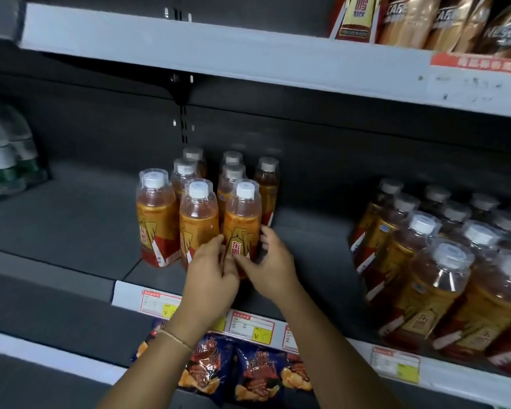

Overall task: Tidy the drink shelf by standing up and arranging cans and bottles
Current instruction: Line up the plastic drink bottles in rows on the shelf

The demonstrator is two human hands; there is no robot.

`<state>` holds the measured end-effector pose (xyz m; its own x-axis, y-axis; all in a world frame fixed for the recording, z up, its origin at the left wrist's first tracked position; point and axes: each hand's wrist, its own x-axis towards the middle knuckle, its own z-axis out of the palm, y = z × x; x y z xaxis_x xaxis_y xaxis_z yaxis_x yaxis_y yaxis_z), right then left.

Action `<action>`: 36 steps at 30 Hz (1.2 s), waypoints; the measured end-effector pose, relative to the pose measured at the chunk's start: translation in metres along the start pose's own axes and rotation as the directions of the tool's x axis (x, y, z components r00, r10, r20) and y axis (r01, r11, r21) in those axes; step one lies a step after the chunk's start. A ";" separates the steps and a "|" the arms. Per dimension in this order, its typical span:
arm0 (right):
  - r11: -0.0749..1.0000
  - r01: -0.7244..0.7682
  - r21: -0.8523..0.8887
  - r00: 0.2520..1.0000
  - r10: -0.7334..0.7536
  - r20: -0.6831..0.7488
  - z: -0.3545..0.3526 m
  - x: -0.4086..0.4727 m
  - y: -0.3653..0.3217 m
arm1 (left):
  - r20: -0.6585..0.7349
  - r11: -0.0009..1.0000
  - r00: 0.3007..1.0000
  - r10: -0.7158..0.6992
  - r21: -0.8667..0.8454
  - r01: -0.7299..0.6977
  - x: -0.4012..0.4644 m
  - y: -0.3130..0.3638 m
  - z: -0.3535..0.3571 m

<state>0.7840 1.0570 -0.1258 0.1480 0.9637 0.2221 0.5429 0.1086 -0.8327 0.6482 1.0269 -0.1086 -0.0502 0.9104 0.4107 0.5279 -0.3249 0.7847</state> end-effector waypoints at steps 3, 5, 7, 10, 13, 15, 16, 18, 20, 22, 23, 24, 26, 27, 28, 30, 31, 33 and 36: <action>1.000 -0.008 0.027 1.000 0.008 -0.010 0.009 0.009 0.001 | 0.014 0.999 0.999 0.043 0.033 -0.043 0.002 -0.005 -0.001; 0.996 -0.009 0.090 1.000 0.010 -0.008 0.012 0.011 0.002 | 0.017 0.996 0.997 0.074 0.049 -0.074 0.003 -0.009 -0.002; 0.989 -0.019 0.144 1.000 0.019 0.000 0.011 0.010 0.003 | 0.018 0.994 0.996 0.088 0.060 -0.089 0.003 -0.012 -0.002; 0.982 -0.036 0.183 0.999 0.035 0.007 0.005 0.010 0.008 | 0.005 0.994 0.995 0.097 0.041 -0.097 0.004 -0.013 0.003; 0.974 -0.047 0.221 0.999 0.050 -0.007 -0.009 0.009 0.017 | -0.002 0.994 0.994 0.110 -0.013 -0.110 0.006 -0.007 0.011; 0.971 -0.051 0.235 0.998 0.058 -0.020 -0.020 0.009 0.024 | 0.034 0.990 0.992 0.122 -0.072 -0.119 0.010 -0.001 0.019; 0.968 -0.055 0.246 0.997 0.065 -0.033 -0.025 0.008 0.027 | 0.058 0.988 0.991 0.120 -0.100 -0.114 0.012 0.003 0.024; 0.960 -0.066 0.271 0.994 0.086 -0.062 -0.036 0.009 0.035 | 0.098 0.985 0.990 0.097 -0.155 -0.082 0.018 0.012 0.034; 0.955 -0.074 0.288 0.990 0.105 -0.094 -0.046 0.011 0.040 | 0.159 0.973 0.987 0.037 -0.231 0.001 0.026 0.021 0.045; 0.954 -0.069 0.292 0.985 0.111 -0.130 -0.054 0.014 0.044 | 0.247 0.945 0.968 -0.035 -0.307 0.113 0.036 0.027 0.056; 0.954 -0.066 0.293 0.982 0.113 -0.149 -0.058 0.016 0.046 | 0.286 0.930 0.956 -0.060 -0.331 0.158 0.040 0.030 0.063; 0.954 -0.063 0.294 0.979 0.116 -0.165 -0.061 0.018 0.047 | 0.318 0.919 0.945 -0.078 -0.344 0.192 0.044 0.033 0.070; 0.951 -0.066 0.302 0.975 0.127 -0.185 -0.066 0.023 0.047 | 0.339 0.915 0.936 -0.093 -0.343 0.214 0.048 0.039 0.081; 0.948 -0.072 0.311 0.972 0.137 -0.191 -0.068 0.024 0.047 | 0.334 0.914 0.938 -0.094 -0.344 0.214 0.050 0.042 0.085; 0.942 -0.079 0.326 0.969 0.150 -0.197 -0.069 0.026 0.047 | 0.332 0.909 0.938 -0.094 -0.356 0.218 0.052 0.044 0.089; 0.929 -0.095 0.357 0.958 0.183 -0.219 -0.071 0.029 0.048 | 0.377 0.879 0.921 -0.102 -0.399 0.261 0.057 0.046 0.098; 0.925 -0.103 0.365 0.952 0.198 -0.232 -0.071 0.030 0.049 | 0.407 0.864 0.907 -0.107 -0.413 0.287 0.061 0.046 0.102; 0.925 -0.123 0.359 0.941 0.224 -0.255 -0.073 0.032 0.052 | 0.445 0.858 0.889 -0.102 -0.413 0.305 0.067 0.048 0.109; 0.933 -0.139 0.333 0.929 0.239 -0.283 -0.076 0.036 0.054 | 0.454 0.853 0.886 -0.095 -0.422 0.307 0.074 0.049 0.118</action>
<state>0.8814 1.0788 -0.1249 0.5012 0.8521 0.1506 0.2109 0.0485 -0.9763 0.7707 1.1088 -0.0947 0.2903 0.9537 0.0789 0.0774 -0.1056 0.9914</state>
